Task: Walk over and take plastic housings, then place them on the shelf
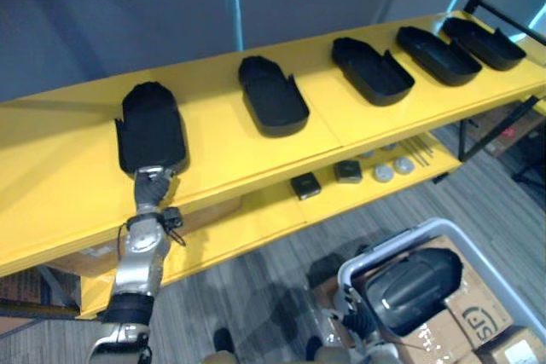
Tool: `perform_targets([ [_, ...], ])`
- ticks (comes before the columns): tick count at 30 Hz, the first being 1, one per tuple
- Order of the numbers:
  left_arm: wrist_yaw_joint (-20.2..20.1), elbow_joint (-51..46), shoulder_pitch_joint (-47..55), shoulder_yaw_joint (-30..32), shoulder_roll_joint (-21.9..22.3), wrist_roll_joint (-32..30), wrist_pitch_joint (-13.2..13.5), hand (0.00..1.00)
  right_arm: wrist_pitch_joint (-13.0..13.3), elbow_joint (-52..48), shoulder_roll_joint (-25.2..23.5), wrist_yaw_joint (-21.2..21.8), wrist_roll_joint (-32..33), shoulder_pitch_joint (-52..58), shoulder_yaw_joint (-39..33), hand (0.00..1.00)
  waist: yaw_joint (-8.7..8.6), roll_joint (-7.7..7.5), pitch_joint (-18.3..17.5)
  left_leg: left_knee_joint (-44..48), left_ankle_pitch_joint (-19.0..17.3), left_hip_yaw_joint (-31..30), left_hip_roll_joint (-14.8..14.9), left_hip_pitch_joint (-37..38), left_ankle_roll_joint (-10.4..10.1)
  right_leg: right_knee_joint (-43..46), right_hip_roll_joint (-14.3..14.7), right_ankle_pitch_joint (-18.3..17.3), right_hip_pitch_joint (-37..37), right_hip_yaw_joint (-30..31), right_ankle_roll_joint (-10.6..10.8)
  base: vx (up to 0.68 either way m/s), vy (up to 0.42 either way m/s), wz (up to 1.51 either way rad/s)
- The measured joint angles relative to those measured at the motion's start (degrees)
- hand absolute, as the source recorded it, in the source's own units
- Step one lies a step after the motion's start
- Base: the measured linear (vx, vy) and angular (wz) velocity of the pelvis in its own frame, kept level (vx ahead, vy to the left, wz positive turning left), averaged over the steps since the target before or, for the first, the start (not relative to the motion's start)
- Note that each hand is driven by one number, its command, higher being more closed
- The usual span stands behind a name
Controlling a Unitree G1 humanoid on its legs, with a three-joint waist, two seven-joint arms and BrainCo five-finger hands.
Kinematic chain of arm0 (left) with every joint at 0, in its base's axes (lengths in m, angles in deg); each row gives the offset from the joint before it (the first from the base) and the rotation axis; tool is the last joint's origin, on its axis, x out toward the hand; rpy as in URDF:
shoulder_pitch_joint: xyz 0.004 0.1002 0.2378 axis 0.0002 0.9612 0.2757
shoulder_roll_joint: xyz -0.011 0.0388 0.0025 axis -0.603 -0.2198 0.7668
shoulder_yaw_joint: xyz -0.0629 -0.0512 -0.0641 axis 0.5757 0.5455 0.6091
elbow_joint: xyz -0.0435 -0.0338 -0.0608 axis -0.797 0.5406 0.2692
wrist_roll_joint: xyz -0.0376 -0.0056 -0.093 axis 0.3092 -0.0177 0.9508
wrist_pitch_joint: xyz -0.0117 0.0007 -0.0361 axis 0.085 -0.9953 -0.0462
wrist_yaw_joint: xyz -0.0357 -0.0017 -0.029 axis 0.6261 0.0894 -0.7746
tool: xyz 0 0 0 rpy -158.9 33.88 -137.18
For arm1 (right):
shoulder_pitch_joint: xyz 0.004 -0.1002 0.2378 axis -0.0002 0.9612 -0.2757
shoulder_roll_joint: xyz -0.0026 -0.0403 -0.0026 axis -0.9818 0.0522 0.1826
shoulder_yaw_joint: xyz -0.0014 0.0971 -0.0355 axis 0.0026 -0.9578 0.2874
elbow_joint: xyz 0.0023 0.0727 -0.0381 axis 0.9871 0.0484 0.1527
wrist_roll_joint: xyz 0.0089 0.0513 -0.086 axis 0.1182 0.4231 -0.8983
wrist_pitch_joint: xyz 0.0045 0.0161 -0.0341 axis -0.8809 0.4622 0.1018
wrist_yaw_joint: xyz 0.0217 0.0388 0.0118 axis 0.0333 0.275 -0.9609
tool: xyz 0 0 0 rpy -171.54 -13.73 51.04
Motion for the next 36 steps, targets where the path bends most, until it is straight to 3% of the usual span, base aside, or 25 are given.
perform_targets([
  [6,0.11,3.21,-1.27,0.02,-1.84,0.28,0.48,1.00,0.00,0.66,0.00,-0.19,0.78,0.03,0.07,0.00,-0.09,0.00,0.00,0.00,0.00,0.16,0.00,0.18,0.00,0.14,-0.02,0.02,0.02,0.16,0.02,0.00,0.000,0.00],
  [23,-0.85,3.53,-0.91,0.28,-1.78,2.23,1.69,1.00,0.02,0.98,-0.02,0.10,0.94,-0.12,0.14,0.00,0.17,-0.02,-0.02,-0.01,0.00,-0.05,-0.02,0.40,0.00,0.14,-0.03,0.00,0.25,0.14,0.00,0.00,0.000,0.00],
  [27,-1.07,-5.73,6.01,0.24,0.86,4.47,2.37,1.00,0.01,2.49,-0.16,0.43,0.63,-1.37,0.11,0.00,0.60,-0.03,-0.03,-0.02,-0.01,-0.32,-0.09,0.49,0.01,0.11,-0.12,-0.03,0.39,-0.07,-0.03,0.00,0.000,0.01],
  [31,0.54,-18.06,15.70,-0.10,6.71,4.01,3.10,1.00,-0.02,5.09,-0.55,0.85,-0.42,-3.21,-0.02,0.00,1.87,-0.05,-0.10,-0.05,0.00,-2.53,-0.34,1.13,0.01,-0.01,-0.29,-0.66,2.31,-2.33,-0.05,0.00,-0.018,0.26],
  [36,5.75,-27.16,26.44,6.08,11.60,3.44,7.07,1.00,-1.08,10.50,-0.69,1.42,-0.22,-5.77,-2.17,0.00,5.44,0.40,-0.92,-0.05,0.18,-6.60,-0.88,1.11,-0.19,0.19,-0.50,-2.03,4.88,-6.76,0.34,0.01,-0.027,0.38],
])
